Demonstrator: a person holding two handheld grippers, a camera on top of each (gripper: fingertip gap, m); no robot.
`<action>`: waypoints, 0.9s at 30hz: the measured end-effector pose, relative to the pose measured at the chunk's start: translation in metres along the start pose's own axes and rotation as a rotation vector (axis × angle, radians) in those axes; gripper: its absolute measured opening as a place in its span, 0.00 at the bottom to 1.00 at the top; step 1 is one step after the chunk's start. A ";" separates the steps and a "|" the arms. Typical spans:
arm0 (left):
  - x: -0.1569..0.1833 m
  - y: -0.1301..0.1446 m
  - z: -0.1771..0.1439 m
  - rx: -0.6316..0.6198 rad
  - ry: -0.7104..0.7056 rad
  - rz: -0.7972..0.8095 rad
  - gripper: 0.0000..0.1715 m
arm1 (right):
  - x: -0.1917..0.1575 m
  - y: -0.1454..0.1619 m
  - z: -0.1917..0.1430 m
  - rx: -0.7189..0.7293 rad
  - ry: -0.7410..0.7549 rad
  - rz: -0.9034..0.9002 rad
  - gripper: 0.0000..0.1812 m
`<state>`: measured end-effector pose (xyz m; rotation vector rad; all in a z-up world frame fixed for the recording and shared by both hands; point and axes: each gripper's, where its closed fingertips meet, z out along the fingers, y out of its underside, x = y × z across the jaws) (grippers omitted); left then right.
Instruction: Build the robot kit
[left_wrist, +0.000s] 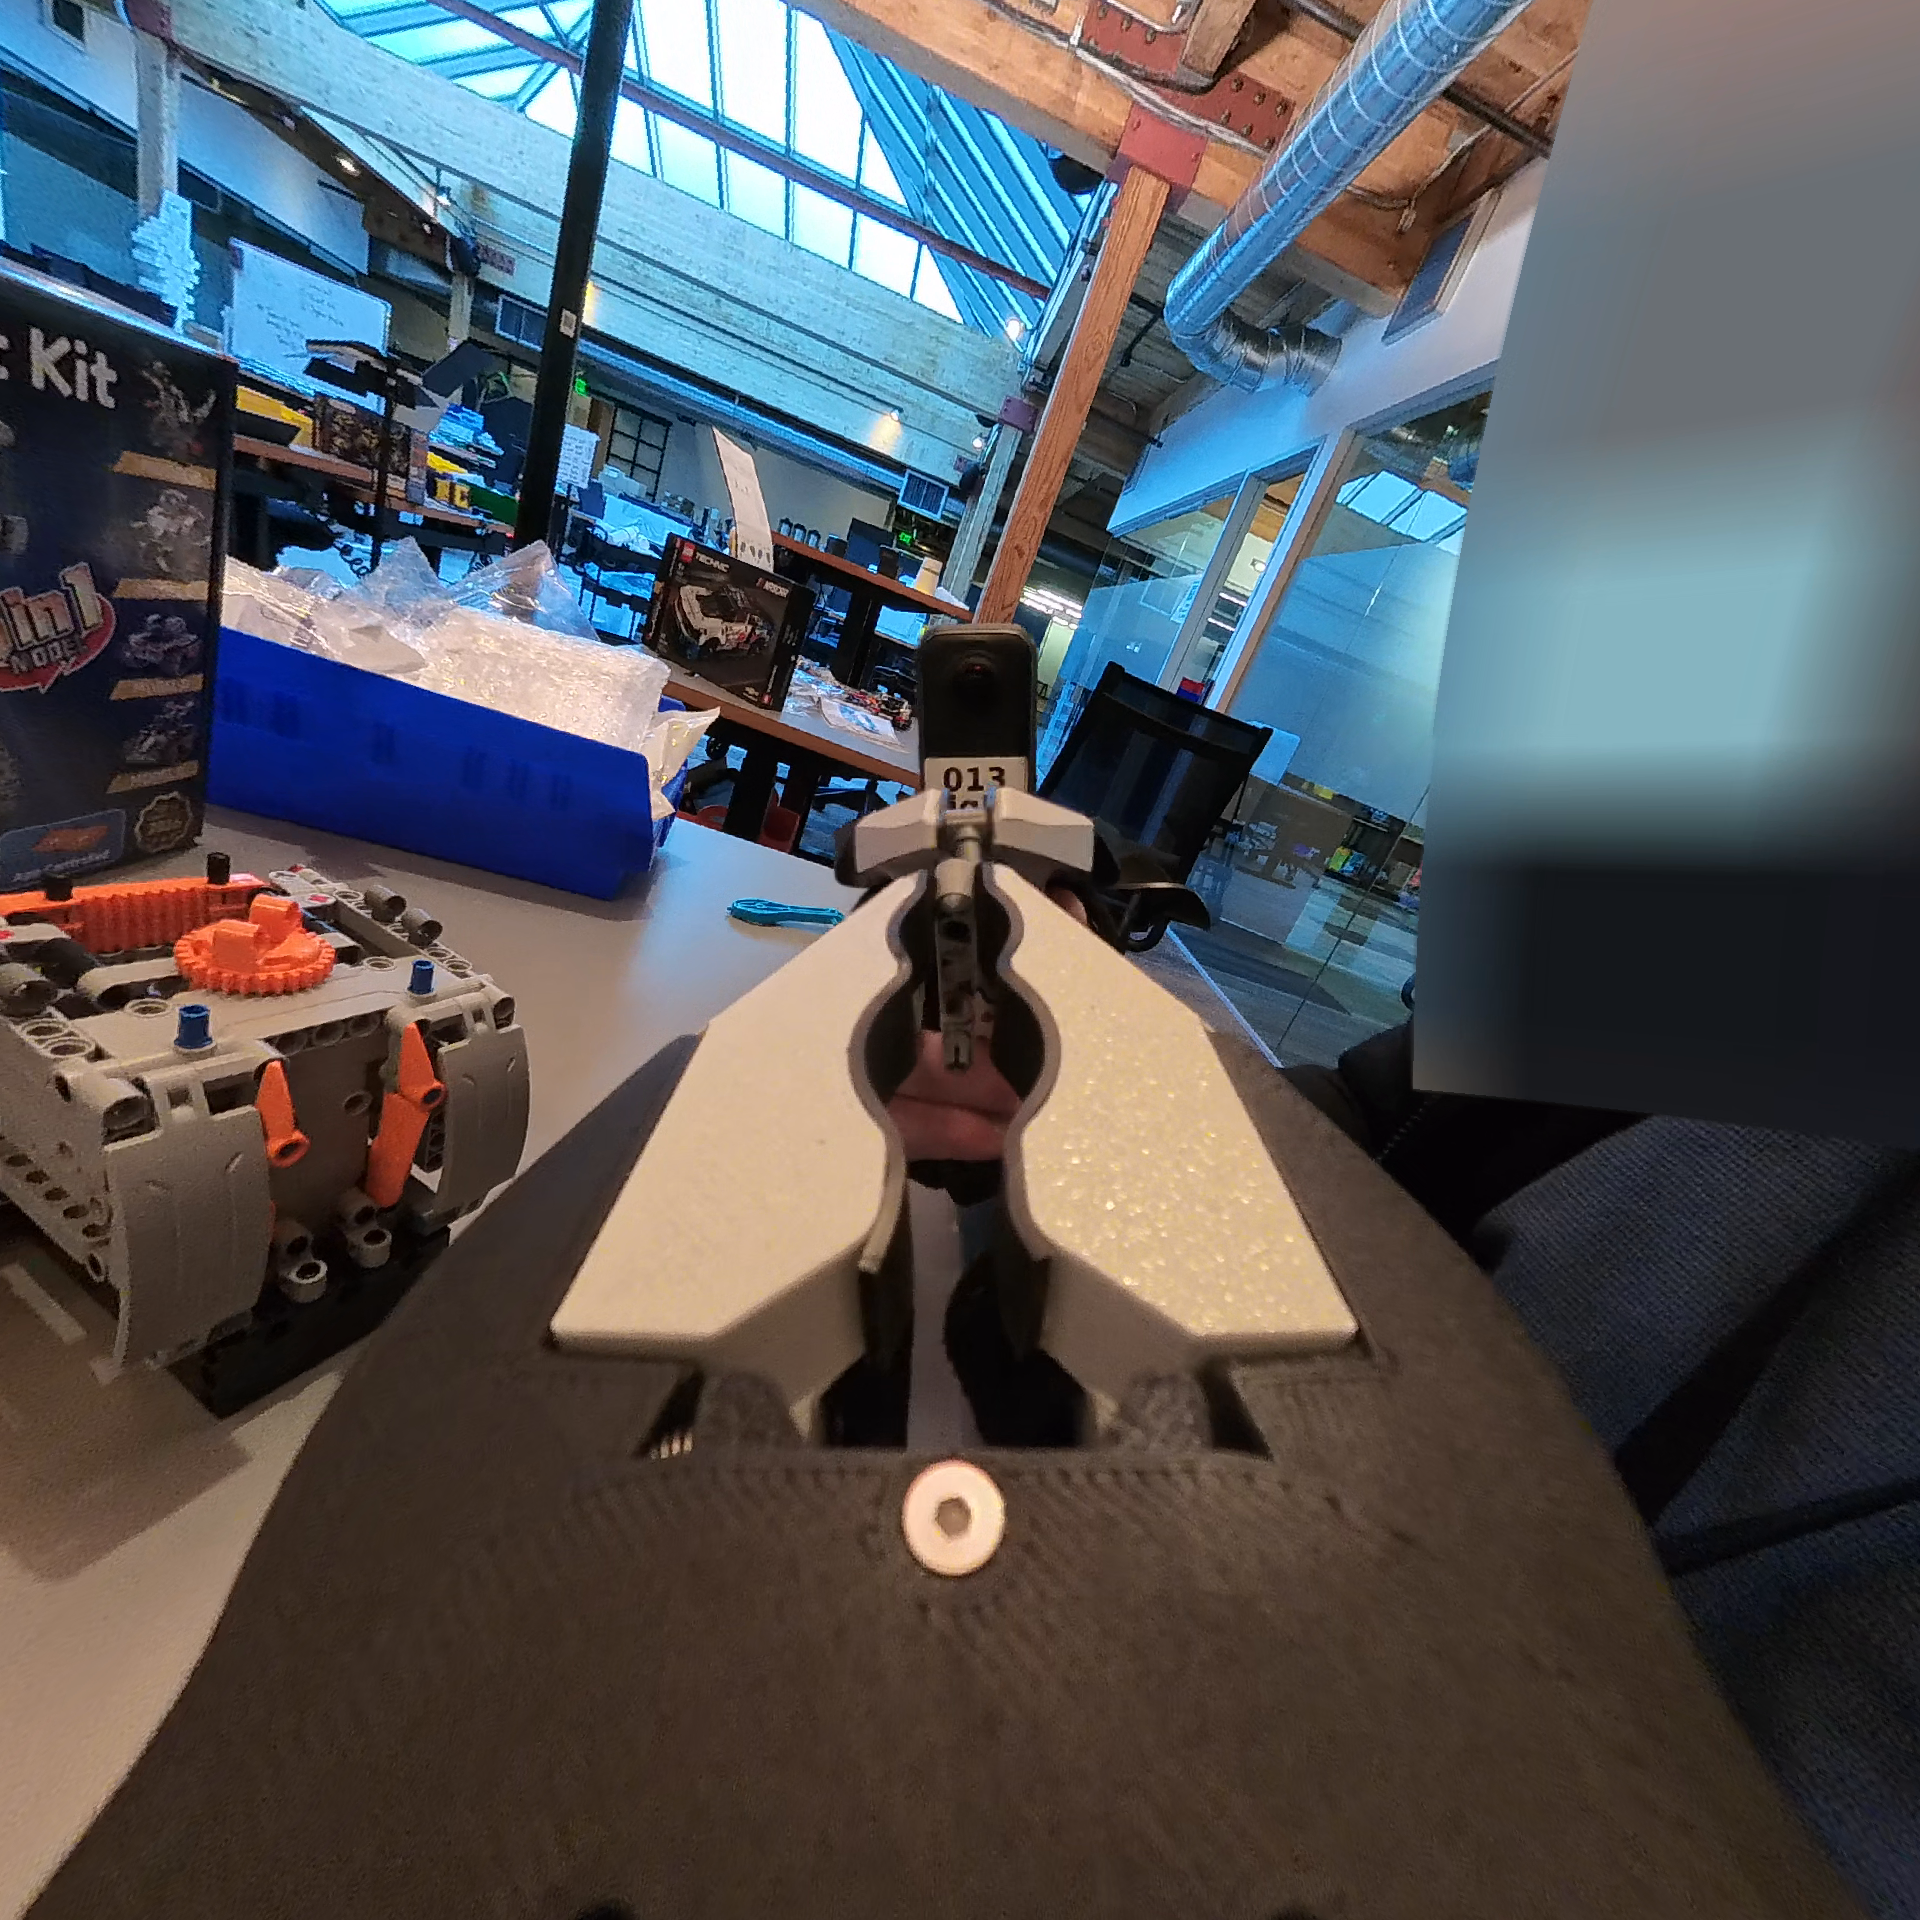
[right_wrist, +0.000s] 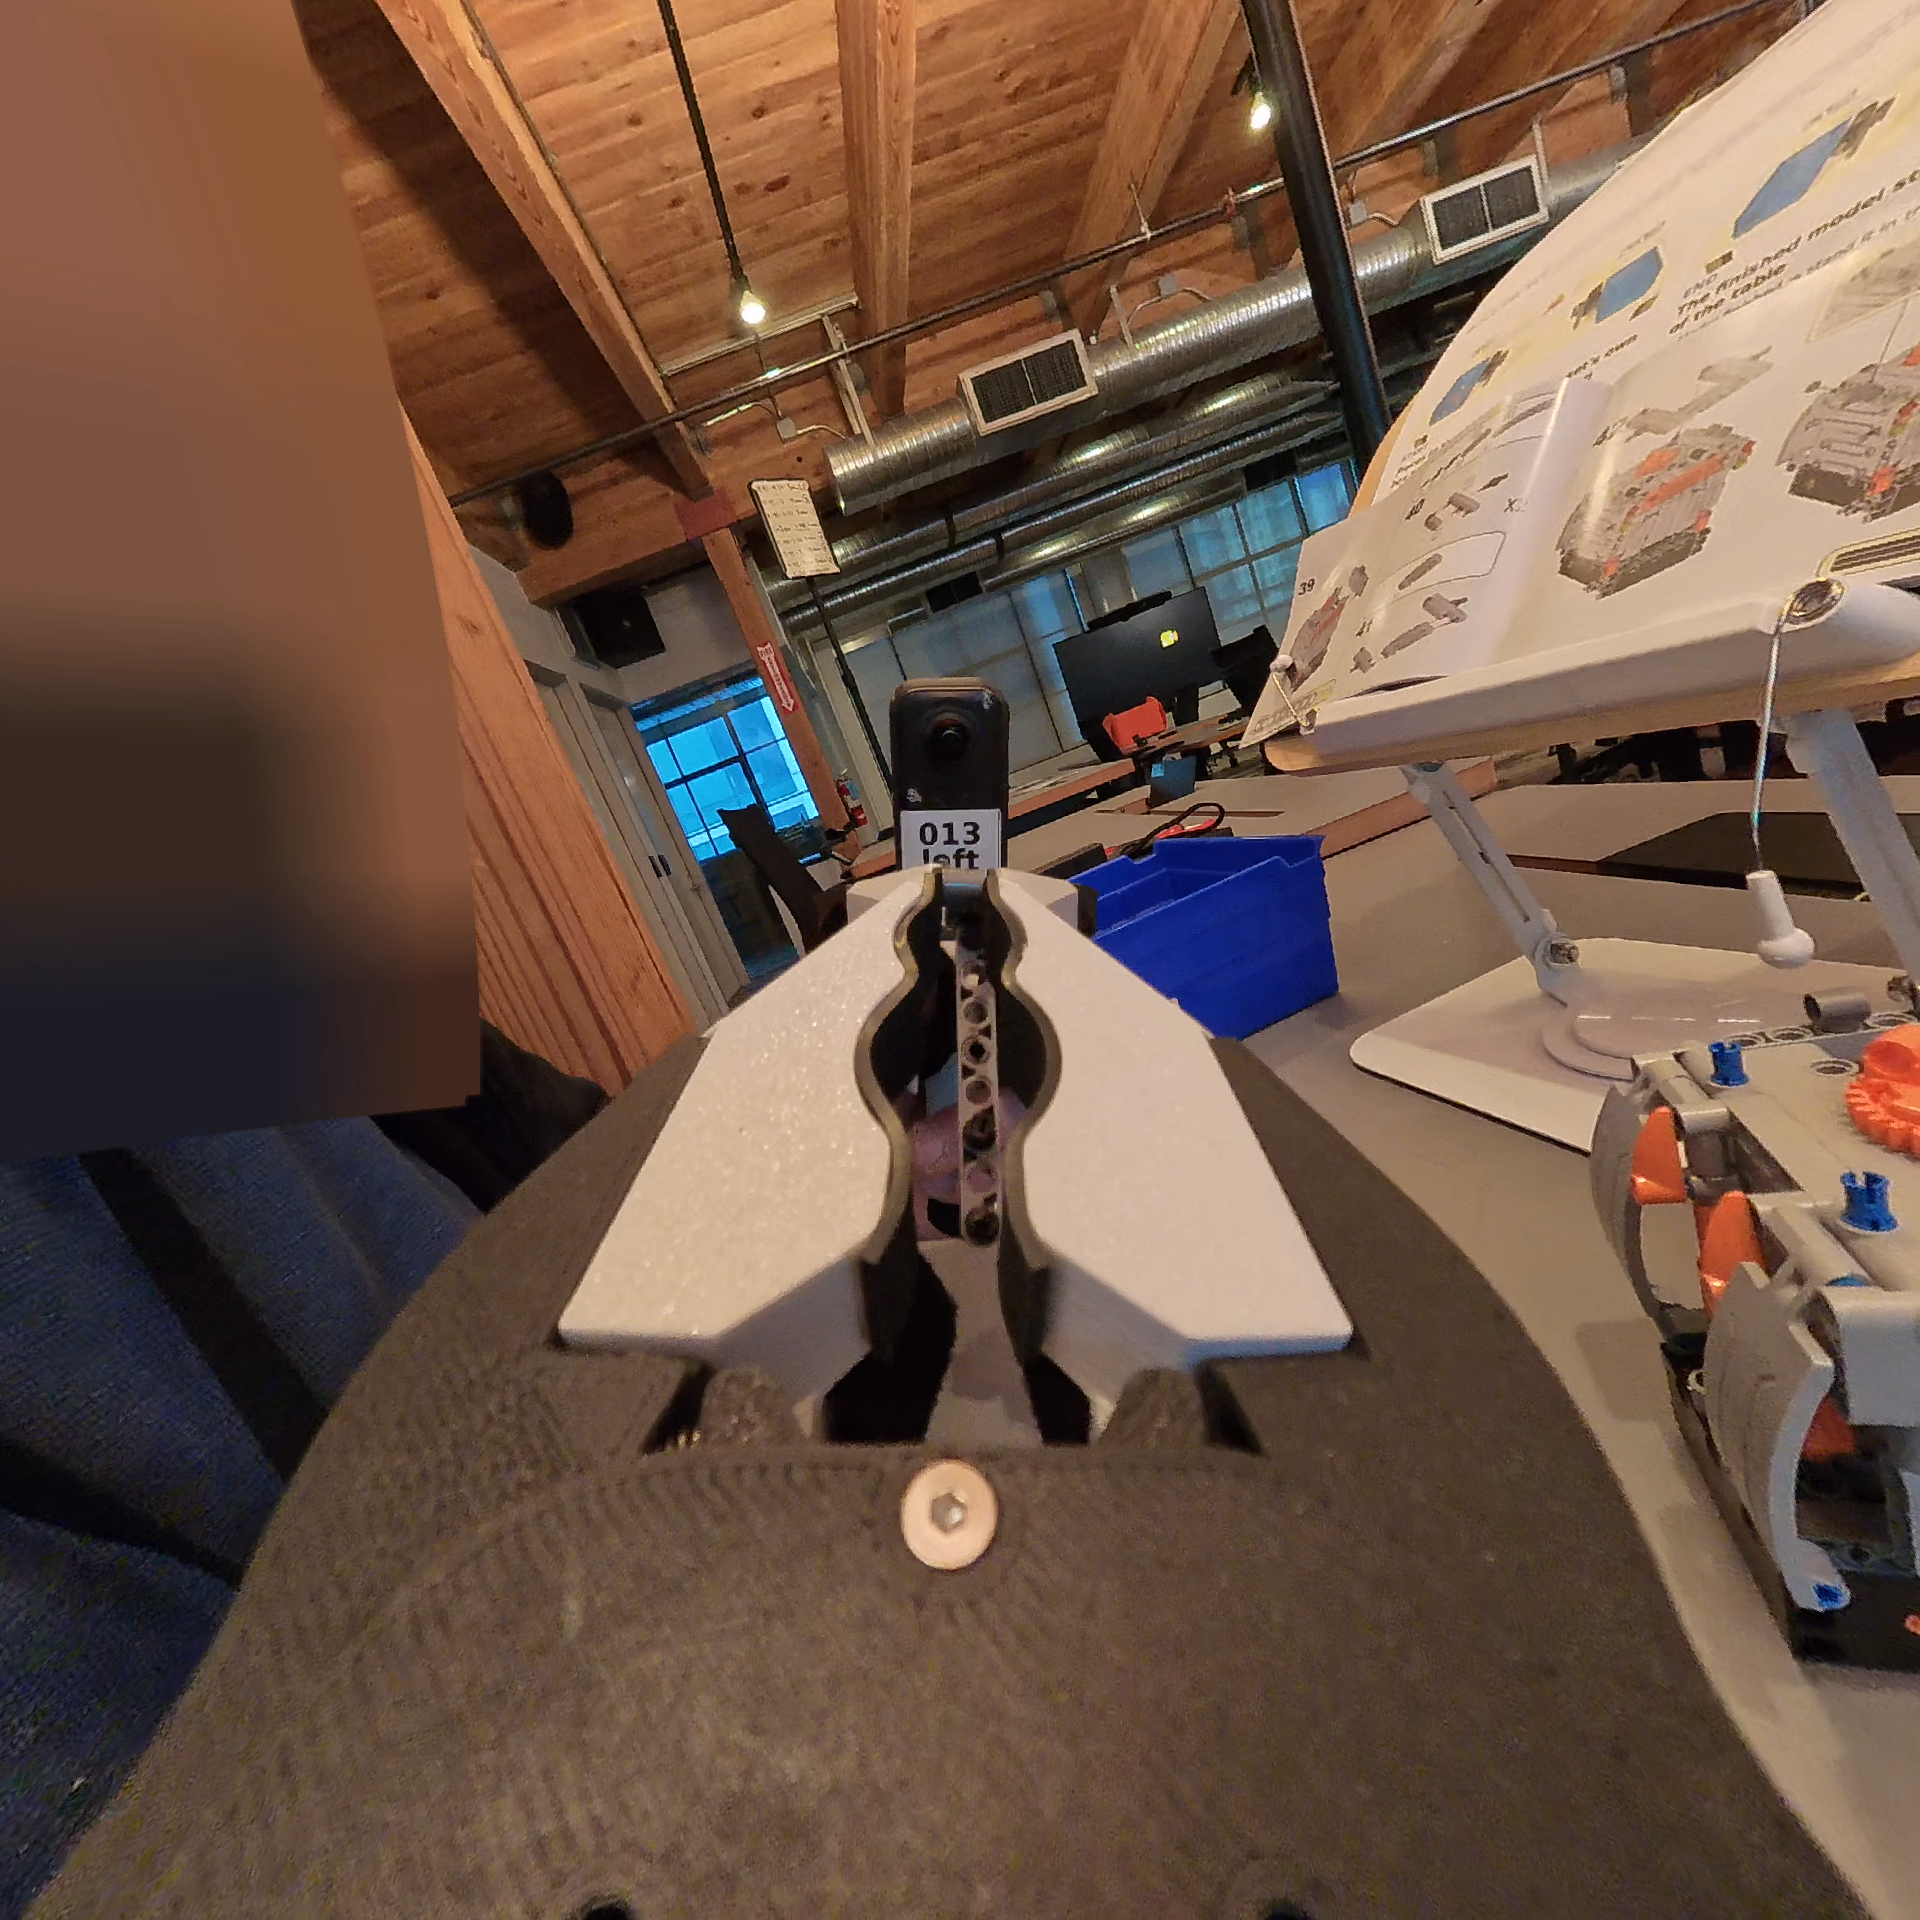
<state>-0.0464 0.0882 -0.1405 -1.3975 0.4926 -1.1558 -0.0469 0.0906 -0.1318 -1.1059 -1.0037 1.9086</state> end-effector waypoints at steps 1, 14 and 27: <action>0.000 -0.001 -0.001 0.002 -0.002 0.002 0.03 | -0.001 0.000 0.000 -0.008 0.000 -0.009 0.02; 0.005 0.003 0.003 -0.030 0.011 0.057 0.03 | -0.004 -0.002 0.000 -0.087 0.039 -0.120 0.02; 0.005 0.006 0.004 -0.061 -0.041 0.110 0.03 | -0.004 0.003 0.001 -0.096 0.106 -0.225 0.02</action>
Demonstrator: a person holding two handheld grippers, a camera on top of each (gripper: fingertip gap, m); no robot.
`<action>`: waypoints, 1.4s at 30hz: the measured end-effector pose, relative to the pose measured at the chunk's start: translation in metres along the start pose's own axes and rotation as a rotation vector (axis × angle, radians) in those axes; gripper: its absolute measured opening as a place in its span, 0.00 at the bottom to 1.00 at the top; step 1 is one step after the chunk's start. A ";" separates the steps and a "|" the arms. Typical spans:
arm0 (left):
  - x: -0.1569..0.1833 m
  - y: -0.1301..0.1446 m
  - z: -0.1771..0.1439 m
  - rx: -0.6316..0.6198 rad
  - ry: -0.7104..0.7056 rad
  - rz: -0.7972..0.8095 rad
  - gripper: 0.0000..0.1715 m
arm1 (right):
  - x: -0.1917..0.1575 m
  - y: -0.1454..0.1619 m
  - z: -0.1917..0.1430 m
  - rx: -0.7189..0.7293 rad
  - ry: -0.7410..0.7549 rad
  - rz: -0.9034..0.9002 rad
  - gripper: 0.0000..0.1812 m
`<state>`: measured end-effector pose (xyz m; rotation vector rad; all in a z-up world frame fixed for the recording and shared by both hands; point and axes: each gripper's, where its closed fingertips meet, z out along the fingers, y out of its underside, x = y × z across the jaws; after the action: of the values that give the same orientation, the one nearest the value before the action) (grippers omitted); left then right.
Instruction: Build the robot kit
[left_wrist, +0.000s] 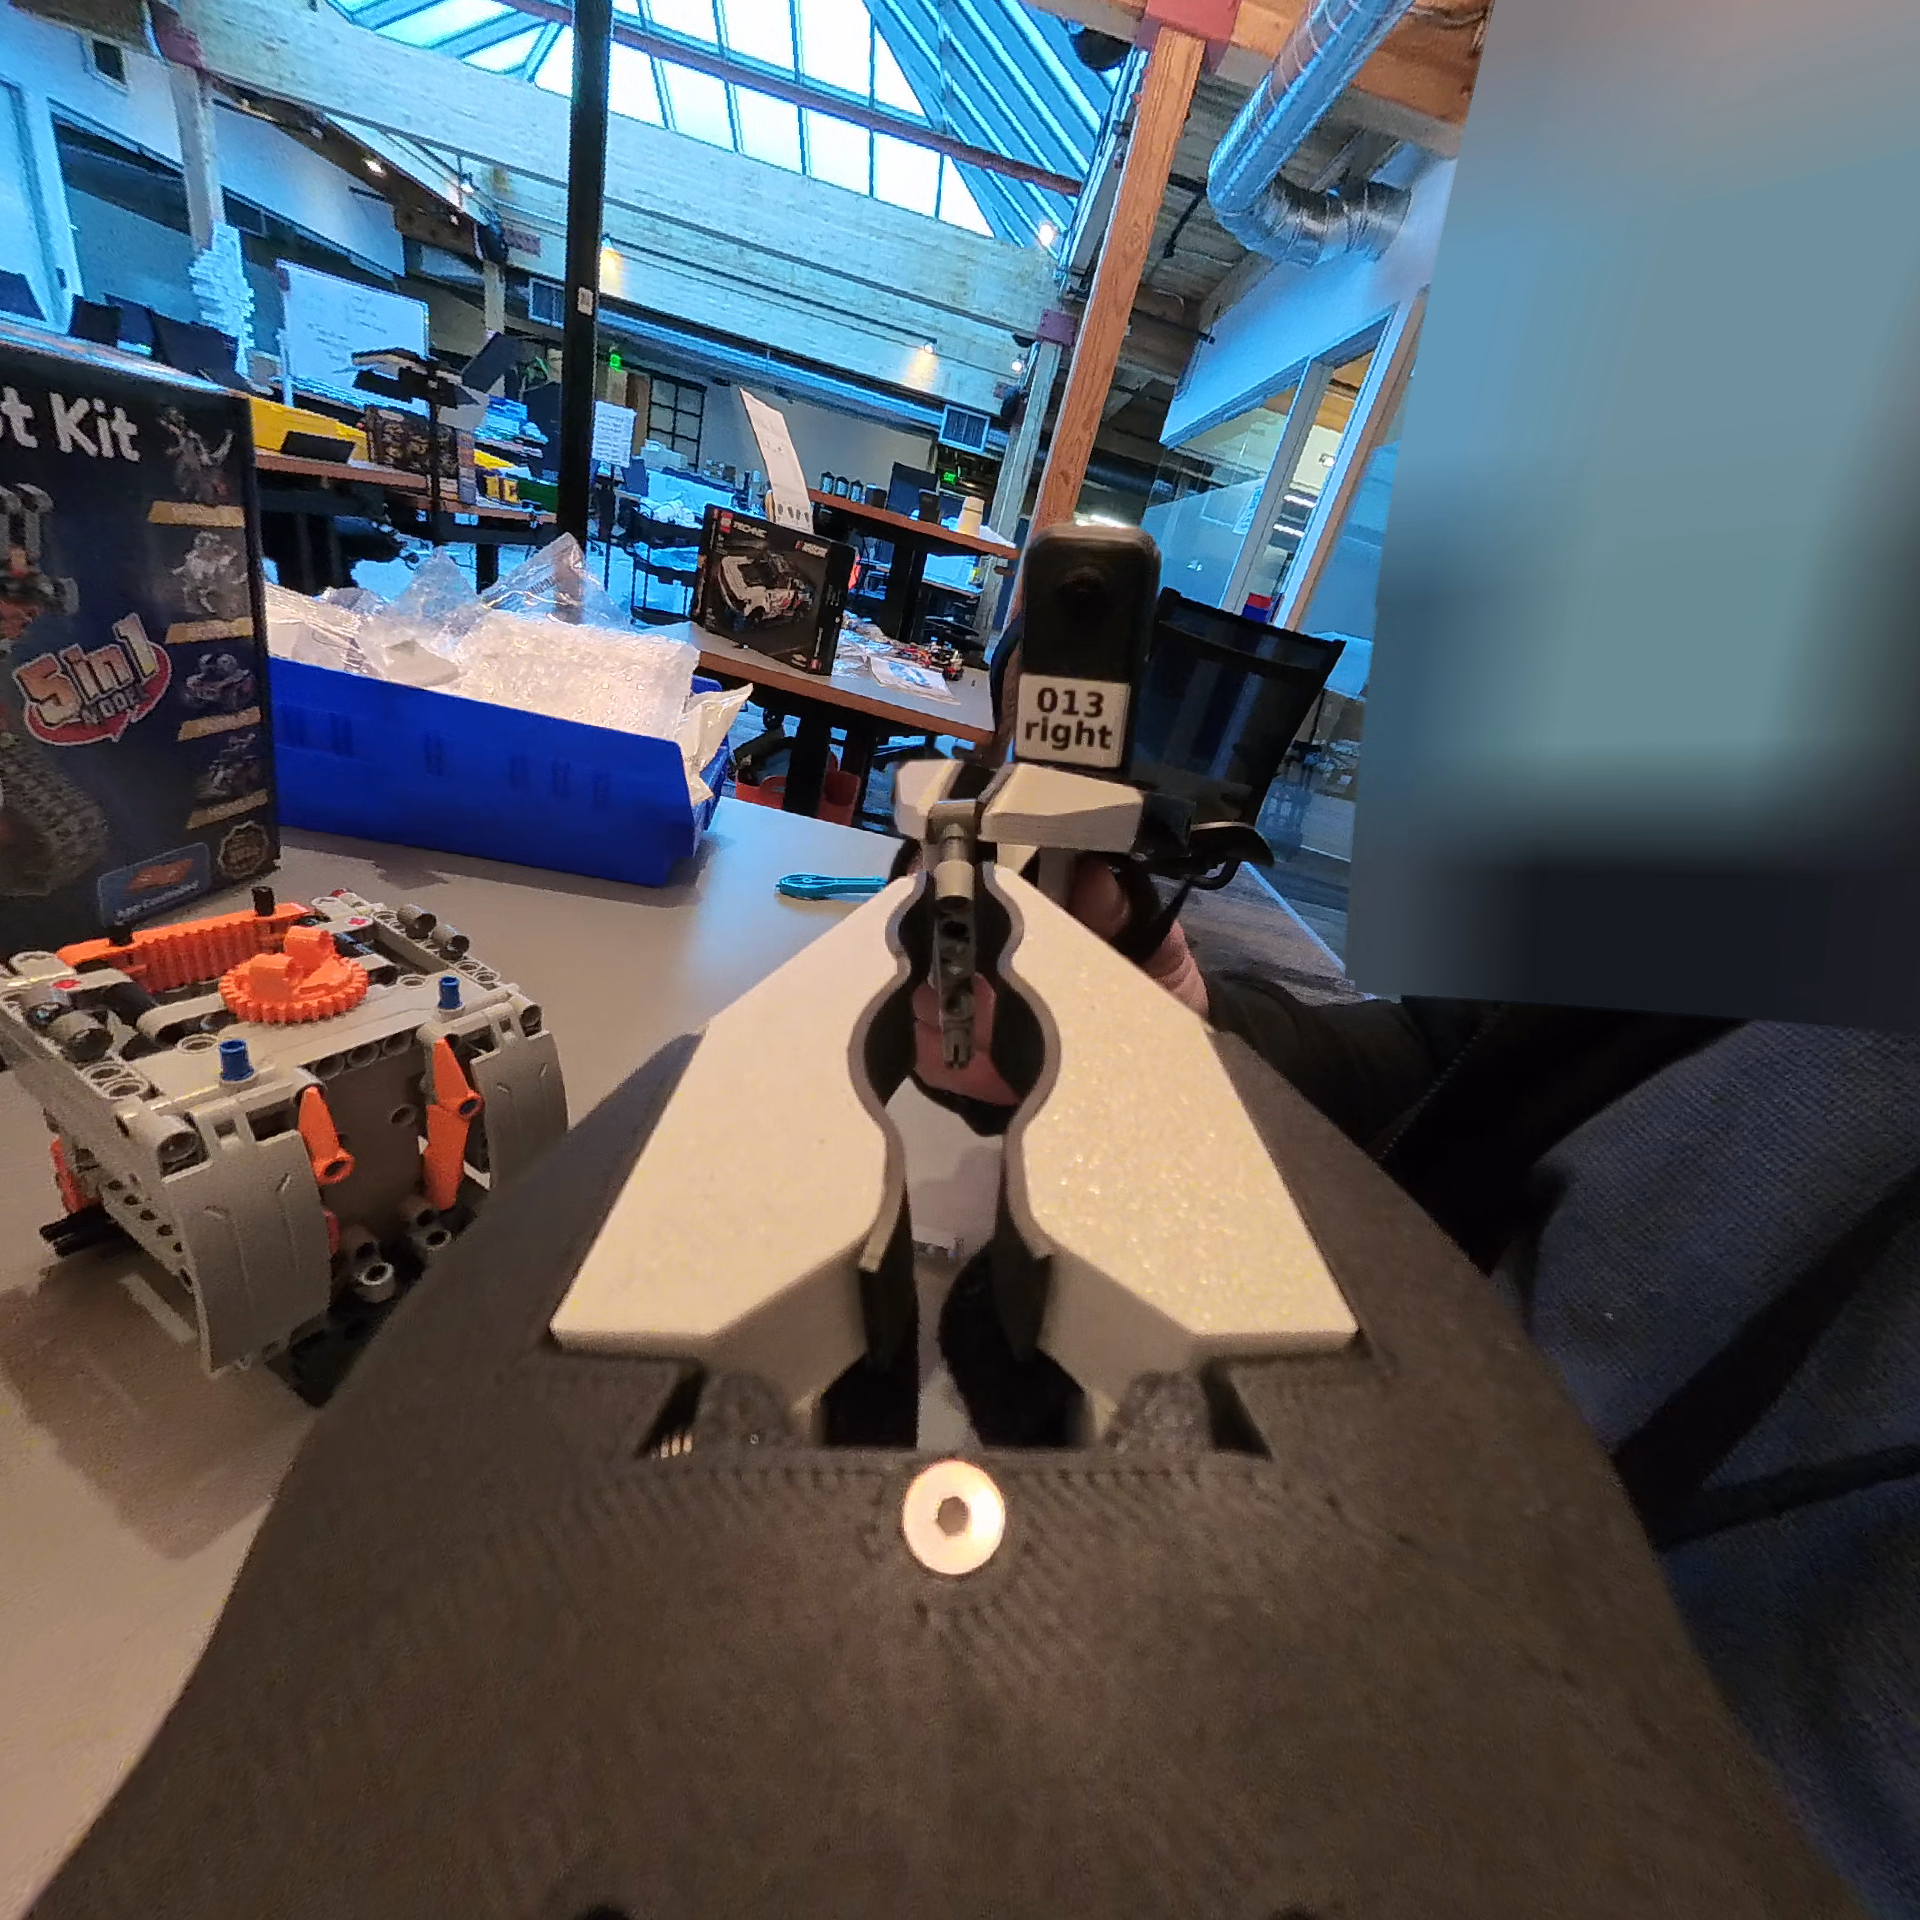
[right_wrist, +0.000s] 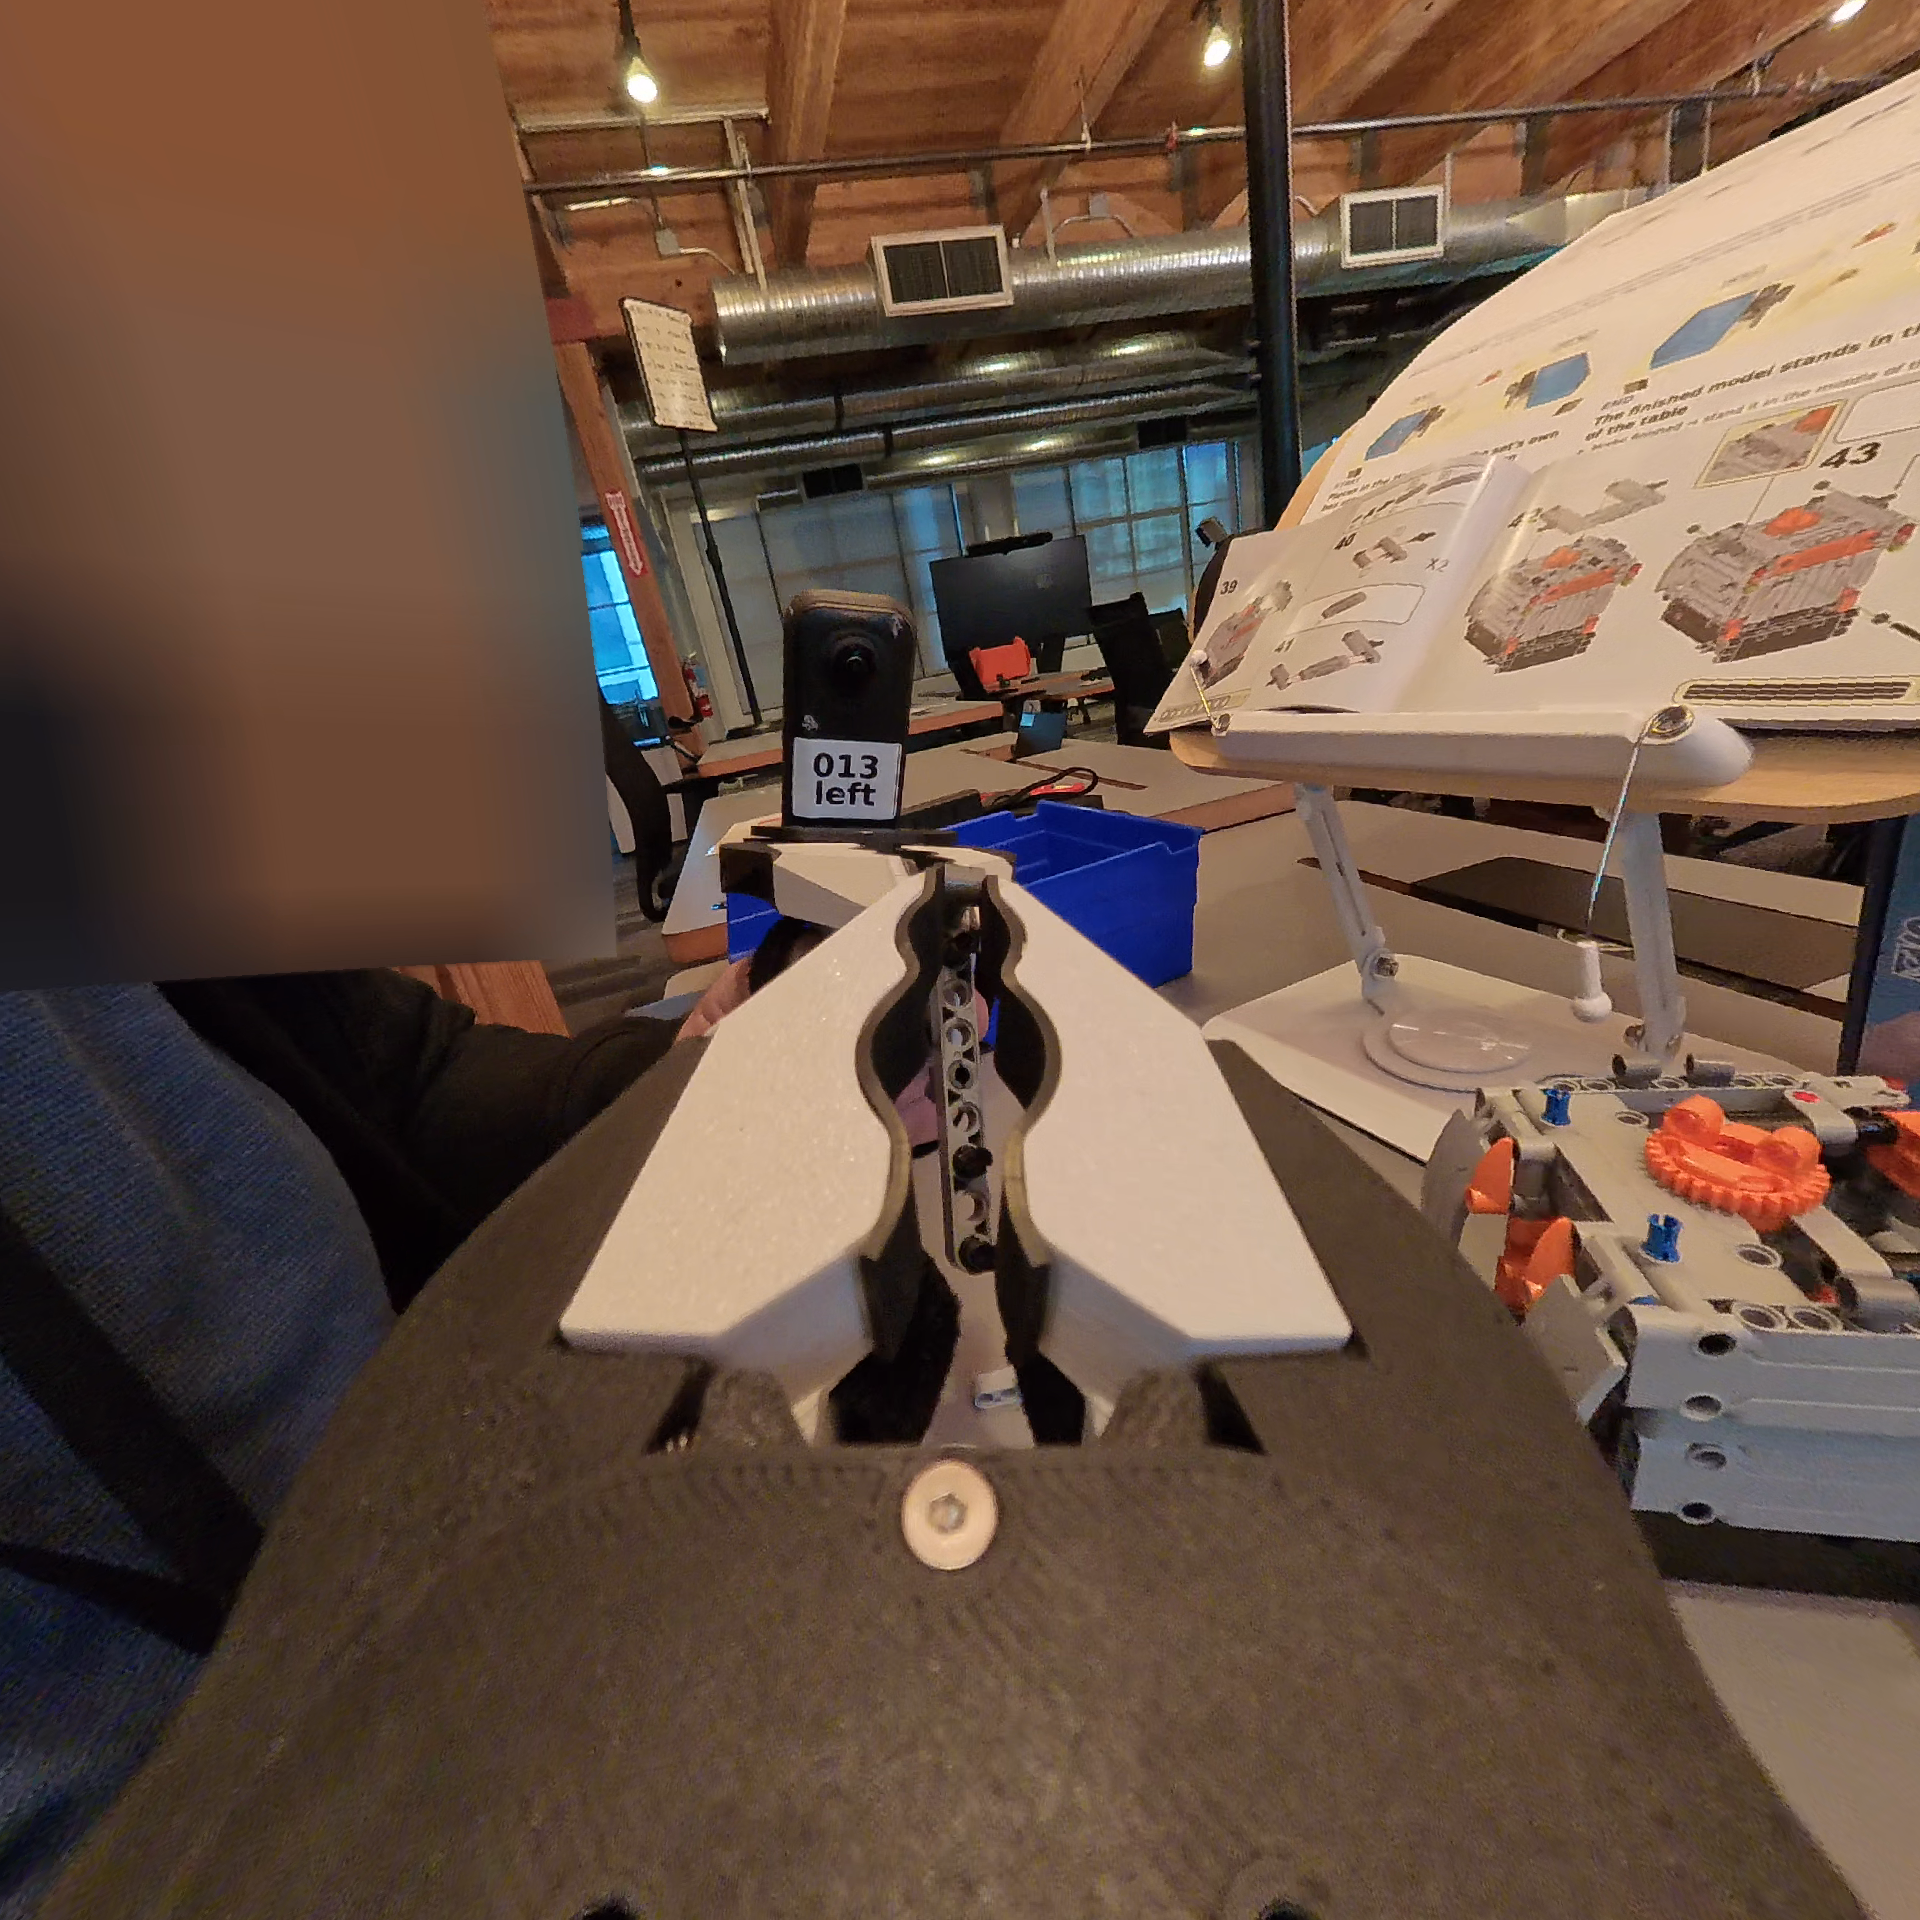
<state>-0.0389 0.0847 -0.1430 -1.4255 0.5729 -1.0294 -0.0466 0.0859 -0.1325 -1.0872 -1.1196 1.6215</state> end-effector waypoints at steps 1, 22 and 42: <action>0.000 -0.001 0.000 0.005 0.005 -0.011 0.03 | 0.000 0.000 0.000 0.005 0.007 -0.002 0.02; 0.005 -0.009 -0.001 0.035 0.032 -0.038 0.03 | -0.006 -0.004 0.002 -0.077 0.098 -0.166 0.01; 0.013 0.023 0.008 -0.256 -0.033 0.227 0.02 | -0.015 0.022 -0.017 -0.505 -0.122 -0.275 0.02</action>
<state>-0.0204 0.0742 -0.1608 -1.5559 0.8446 -0.7708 -0.0304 0.0701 -0.1542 -1.0919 -1.7399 1.2308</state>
